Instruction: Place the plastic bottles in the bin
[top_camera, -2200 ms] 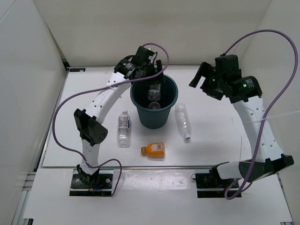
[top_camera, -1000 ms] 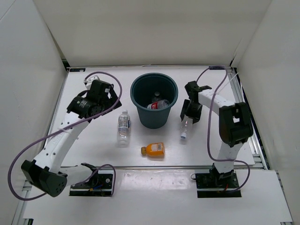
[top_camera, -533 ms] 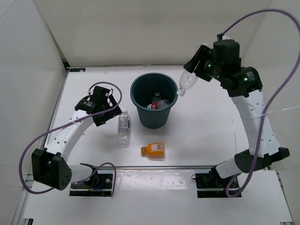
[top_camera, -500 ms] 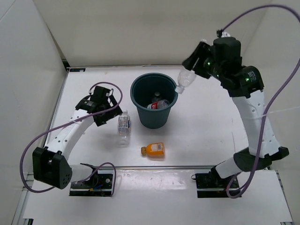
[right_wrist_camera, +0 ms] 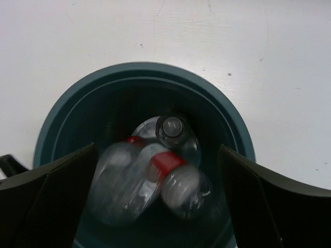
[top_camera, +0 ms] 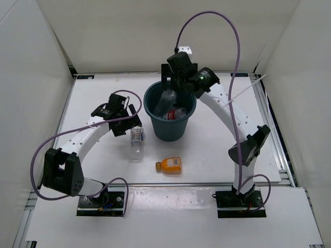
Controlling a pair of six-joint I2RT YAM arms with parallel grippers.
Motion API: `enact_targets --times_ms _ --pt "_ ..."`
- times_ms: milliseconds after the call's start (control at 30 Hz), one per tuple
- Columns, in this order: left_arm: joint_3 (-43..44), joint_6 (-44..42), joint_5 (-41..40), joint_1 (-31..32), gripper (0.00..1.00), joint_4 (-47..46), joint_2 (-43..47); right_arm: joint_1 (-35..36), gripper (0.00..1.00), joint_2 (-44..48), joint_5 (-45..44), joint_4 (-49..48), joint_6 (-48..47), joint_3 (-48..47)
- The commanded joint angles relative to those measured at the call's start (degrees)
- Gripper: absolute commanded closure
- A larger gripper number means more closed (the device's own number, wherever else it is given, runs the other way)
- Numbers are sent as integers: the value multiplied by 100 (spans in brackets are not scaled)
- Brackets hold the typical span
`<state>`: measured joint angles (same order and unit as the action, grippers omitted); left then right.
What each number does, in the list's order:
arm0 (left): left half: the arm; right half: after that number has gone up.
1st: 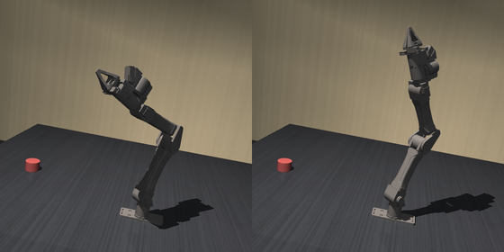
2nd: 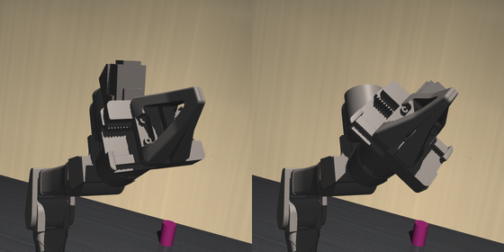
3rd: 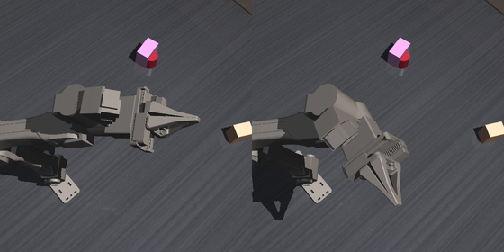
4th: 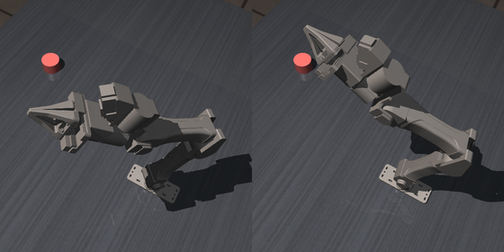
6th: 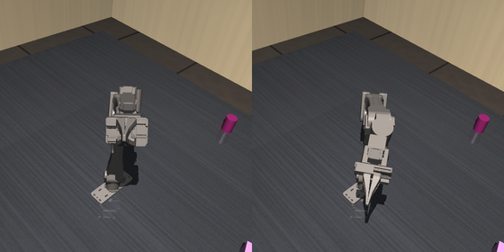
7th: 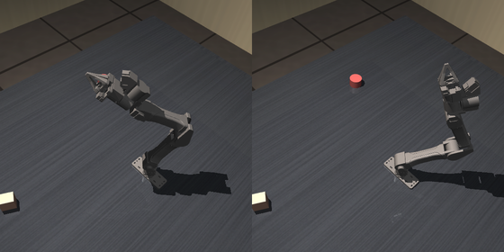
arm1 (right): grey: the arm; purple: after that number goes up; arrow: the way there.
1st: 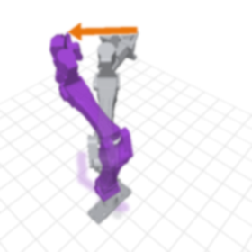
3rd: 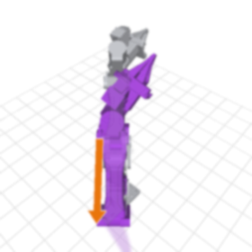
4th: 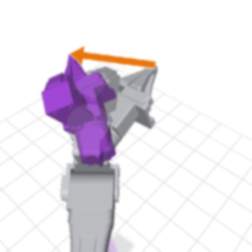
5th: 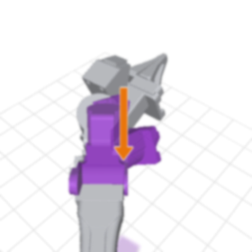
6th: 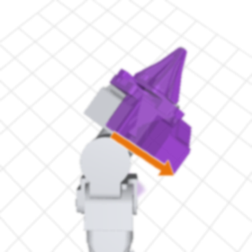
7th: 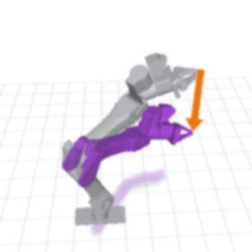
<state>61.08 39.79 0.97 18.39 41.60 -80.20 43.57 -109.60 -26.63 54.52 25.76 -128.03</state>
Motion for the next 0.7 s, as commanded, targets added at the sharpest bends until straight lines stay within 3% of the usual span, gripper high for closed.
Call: enact_targets --times_ms 0,400,433,533,667 --pt "-254 -94 158 76 0 -363 -57 99 0 1045 -580 -170 -212 -126" --pt "-290 -569 106 551 0 -706 -1409 653 0 2434 -1037 830 -159 -73" --pt "-237 -569 105 604 3 -706 -1567 653 0 2504 -1037 902 -98 -73" --pt "-237 -569 -105 604 32 -706 -1630 653 0 2645 -1037 1008 -97 41" --pt "-159 -288 -649 604 47 -321 -1175 653 0 2769 -1107 1060 -45 251"
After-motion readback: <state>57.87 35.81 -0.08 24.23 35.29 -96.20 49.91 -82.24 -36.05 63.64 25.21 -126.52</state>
